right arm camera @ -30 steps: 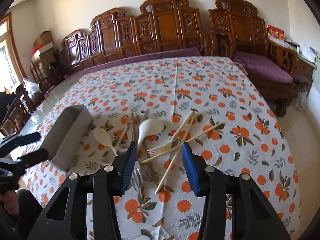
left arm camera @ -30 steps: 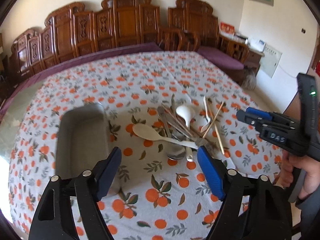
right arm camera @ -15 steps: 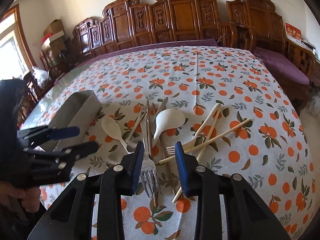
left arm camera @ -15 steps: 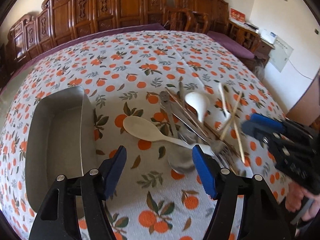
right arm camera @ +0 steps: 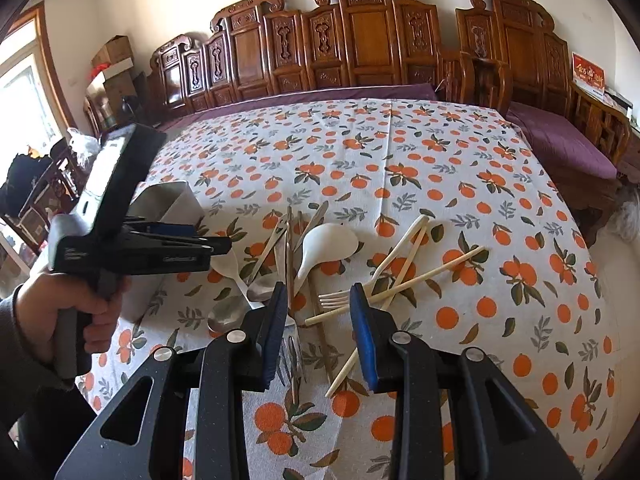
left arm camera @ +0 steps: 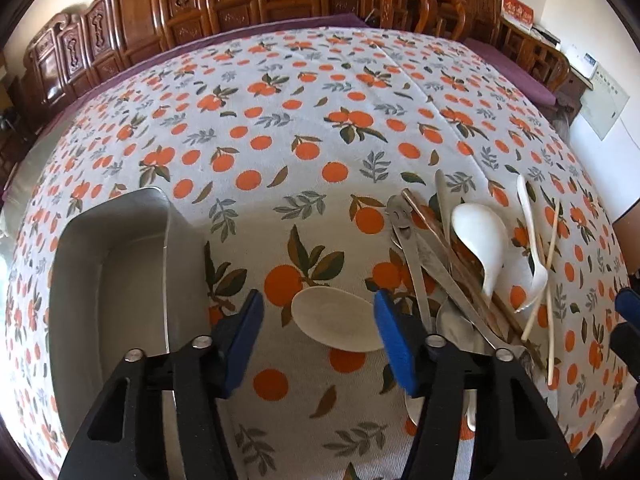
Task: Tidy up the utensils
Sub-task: 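Move the left tool and right tool down toward the utensil pile, then close the left tool on a metal spoon in the pile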
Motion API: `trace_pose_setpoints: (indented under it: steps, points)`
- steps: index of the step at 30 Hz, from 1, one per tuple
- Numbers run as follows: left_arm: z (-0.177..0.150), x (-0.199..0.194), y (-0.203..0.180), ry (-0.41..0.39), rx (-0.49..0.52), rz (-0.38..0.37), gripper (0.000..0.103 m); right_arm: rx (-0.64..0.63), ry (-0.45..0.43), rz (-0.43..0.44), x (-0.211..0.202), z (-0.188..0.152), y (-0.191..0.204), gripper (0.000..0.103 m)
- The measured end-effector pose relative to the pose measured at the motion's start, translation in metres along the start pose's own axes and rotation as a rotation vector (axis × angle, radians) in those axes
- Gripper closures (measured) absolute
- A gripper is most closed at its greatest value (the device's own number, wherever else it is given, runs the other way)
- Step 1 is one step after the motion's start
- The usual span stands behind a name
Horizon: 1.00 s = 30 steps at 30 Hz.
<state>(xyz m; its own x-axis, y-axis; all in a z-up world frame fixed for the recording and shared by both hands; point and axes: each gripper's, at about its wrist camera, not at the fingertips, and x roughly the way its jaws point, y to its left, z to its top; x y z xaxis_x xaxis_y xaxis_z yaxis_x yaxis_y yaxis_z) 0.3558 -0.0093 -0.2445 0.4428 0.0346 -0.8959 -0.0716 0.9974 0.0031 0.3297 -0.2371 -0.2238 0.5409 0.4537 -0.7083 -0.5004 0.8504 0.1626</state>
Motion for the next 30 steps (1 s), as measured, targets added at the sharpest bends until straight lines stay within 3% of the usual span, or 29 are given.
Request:
trace_pose_setpoints:
  steps: [2,6,8,14,24,30]
  points:
    - [0.002,0.006,-0.001,0.024,0.009,0.004,0.057,0.000,-0.002,0.001,-0.001,0.001,-0.001,0.068]
    - [0.002,0.011,-0.002,0.046,0.020,-0.023,0.077,0.005,-0.002,-0.004,-0.001,0.001,-0.004,0.068]
    - [0.001,0.013,-0.003,0.050,0.028,-0.022,0.083,0.010,-0.006,-0.004,-0.002,0.002,-0.007,0.068]
    - [0.003,-0.006,-0.003,-0.017,0.033,-0.055,0.097,0.012,-0.016,-0.013,-0.006,0.004,-0.009,0.068]
    - [-0.006,-0.076,0.015,-0.140,-0.009,-0.103,0.099,-0.016,0.023,-0.010,0.004,-0.005,-0.005,0.068]
    - [-0.026,-0.103,0.024,-0.176,-0.032,-0.138,0.099,-0.076,0.059,0.017,0.018,-0.019,0.024,0.068]
